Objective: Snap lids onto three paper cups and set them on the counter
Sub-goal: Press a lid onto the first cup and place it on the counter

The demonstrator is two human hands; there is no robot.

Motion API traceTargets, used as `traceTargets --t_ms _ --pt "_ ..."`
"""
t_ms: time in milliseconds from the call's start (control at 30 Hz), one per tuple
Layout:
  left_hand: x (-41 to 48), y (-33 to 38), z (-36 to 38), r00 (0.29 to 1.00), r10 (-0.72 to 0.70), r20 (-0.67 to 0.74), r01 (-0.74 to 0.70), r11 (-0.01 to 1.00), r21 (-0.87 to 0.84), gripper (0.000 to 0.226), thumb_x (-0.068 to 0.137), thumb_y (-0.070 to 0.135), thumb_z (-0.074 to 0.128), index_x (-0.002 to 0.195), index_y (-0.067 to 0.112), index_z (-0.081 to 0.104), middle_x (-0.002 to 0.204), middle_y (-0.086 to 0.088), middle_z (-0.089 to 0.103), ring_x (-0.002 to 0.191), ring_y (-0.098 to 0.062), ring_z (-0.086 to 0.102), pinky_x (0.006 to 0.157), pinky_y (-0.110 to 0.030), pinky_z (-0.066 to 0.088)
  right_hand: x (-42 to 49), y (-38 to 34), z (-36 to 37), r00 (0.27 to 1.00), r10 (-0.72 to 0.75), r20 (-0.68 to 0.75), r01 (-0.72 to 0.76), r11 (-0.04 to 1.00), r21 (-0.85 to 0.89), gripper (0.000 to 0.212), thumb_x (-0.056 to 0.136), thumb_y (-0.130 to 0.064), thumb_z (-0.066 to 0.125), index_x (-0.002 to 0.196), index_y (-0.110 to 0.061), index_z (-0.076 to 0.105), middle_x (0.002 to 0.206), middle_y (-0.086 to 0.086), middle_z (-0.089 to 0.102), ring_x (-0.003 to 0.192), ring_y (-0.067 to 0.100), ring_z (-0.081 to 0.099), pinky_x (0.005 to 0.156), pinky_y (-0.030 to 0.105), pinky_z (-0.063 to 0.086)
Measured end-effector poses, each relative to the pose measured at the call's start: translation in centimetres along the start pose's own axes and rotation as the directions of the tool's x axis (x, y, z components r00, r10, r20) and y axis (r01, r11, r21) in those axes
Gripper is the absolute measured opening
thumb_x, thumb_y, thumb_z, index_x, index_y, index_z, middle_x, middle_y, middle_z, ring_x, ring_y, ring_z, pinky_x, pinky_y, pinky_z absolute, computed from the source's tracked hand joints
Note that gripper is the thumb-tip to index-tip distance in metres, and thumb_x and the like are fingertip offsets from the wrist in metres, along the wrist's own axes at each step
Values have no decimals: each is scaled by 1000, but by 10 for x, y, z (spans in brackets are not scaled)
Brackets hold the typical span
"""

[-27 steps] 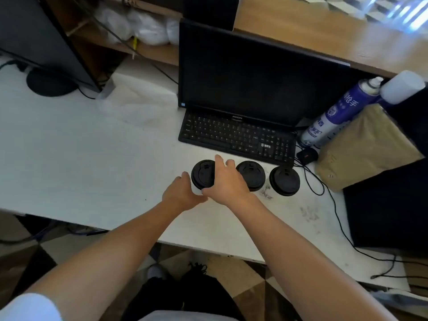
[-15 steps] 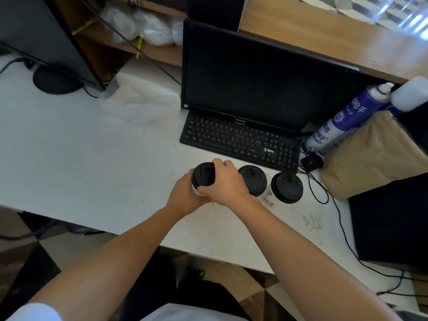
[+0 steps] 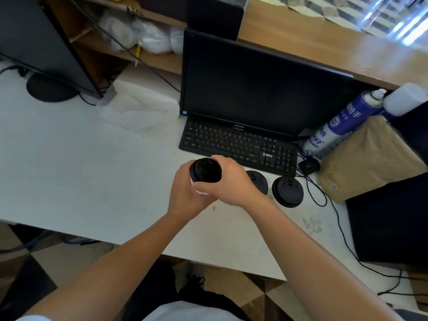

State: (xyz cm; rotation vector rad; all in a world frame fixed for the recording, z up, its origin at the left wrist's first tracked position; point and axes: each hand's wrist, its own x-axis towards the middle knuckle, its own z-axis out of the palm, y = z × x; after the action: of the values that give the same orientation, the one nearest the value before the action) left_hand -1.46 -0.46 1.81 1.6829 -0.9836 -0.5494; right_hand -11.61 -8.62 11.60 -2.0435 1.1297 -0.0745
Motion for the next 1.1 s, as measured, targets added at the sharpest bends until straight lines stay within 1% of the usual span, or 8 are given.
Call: traceTargets --t_ms 100,200,367,533,633,733,967,1100 --pt "-1 7 -3 999 23 22 -24 999 31 79 58 47 90 119 61 42 116 30 59 110 -2 61 84 -12 51 -8 -3 -1 997 0 -74 3 999 36 54 76 -50 85 116 -20 65 113 0 62 102 16 58 75 22 47" --pt "-1 12 -7 995 -7 98 0 997 75 81 58 42 91 119 60 40 112 35 60 103 6 62 78 -9 51 -13 -3 -3 997 27 -72 -22 997 68 39 79 -47 83 101 -18 69 98 1 69 93 17 64 74 28 54" --pt "-2 22 -9 979 -116 170 110 993 43 76 54 48 87 119 45 49 101 25 68 92 5 66 68 -9 52 -12 -4 -17 989 131 -62 -126 989 75 42 73 -58 82 89 -21 70 80 -8 69 71 4 64 47 14 42" --pt "-4 34 -11 967 -150 205 153 988 5 81 52 50 83 126 35 51 106 18 68 95 -2 67 68 -11 53 -10 -5 -19 993 101 -65 -98 994 52 56 77 -69 73 92 -16 67 93 1 68 87 18 65 60 25 45" --pt "-5 38 -15 968 -147 206 158 987 -40 74 54 45 84 121 35 55 105 15 70 96 -4 68 79 -25 58 -8 -6 -13 995 73 -70 -69 996 58 58 78 -69 71 86 -11 66 104 11 64 103 30 63 71 33 50" --pt "-4 40 -17 962 -175 211 197 976 -92 66 53 42 84 113 44 57 103 19 71 96 -2 68 80 -29 55 -8 -10 -11 987 20 -161 -17 1000 19 54 79 -67 70 84 -13 63 99 -1 49 102 21 54 71 29 46" --pt "-10 54 -26 979 -121 166 129 991 -34 70 55 43 85 112 60 47 106 37 62 101 11 60 72 -6 50 -12 -8 -1 968 -81 -237 94 994 46 45 80 -61 72 92 -18 63 98 -7 46 94 11 51 72 24 45" --pt "-6 61 -38 971 -109 211 132 986 -97 75 54 42 84 123 38 55 106 15 71 100 -9 69 81 -30 60 -17 -11 -10 964 -171 -204 190 979 79 50 75 -65 69 98 -21 67 102 -8 50 94 6 52 69 13 39"
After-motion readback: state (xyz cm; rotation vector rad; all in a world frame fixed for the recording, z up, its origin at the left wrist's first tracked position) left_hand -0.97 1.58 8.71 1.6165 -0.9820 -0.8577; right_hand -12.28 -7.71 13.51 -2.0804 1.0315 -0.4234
